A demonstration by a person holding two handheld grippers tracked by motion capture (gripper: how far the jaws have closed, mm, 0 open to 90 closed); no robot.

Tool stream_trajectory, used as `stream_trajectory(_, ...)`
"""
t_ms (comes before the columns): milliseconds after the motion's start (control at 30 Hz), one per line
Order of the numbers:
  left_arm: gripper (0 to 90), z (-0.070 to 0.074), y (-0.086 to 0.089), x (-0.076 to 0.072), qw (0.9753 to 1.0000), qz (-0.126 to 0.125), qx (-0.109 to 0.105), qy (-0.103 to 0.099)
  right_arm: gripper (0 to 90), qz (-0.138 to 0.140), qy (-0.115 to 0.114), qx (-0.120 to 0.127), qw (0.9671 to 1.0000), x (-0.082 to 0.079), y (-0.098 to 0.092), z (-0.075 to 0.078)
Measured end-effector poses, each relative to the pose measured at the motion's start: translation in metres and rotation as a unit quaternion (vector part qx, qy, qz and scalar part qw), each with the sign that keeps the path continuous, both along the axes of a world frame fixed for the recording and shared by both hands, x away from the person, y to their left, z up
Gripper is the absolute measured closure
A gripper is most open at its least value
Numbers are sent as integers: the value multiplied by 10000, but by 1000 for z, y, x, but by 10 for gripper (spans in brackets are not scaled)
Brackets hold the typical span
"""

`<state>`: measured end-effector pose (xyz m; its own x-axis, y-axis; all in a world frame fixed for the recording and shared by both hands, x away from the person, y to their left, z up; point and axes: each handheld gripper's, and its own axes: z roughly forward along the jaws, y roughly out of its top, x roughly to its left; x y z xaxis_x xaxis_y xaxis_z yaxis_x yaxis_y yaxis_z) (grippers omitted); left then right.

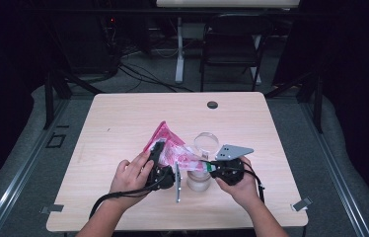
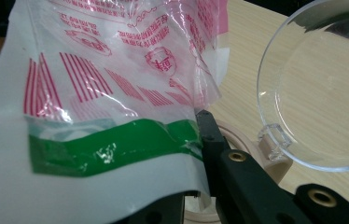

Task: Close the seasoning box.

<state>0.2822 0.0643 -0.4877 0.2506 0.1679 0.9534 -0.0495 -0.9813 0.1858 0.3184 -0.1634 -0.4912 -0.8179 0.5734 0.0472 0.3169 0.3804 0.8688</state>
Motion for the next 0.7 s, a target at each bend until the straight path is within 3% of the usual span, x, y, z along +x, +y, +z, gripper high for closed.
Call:
stream_trajectory(533,651,-11,4,-2,9989,125,-420,184,900,-23,-75,81,9999,0,4,4)
stream_trajectory(700,652,-13,5,-2,9975,176,-645,228,900,-29,-108,115,9999,0,5,5)
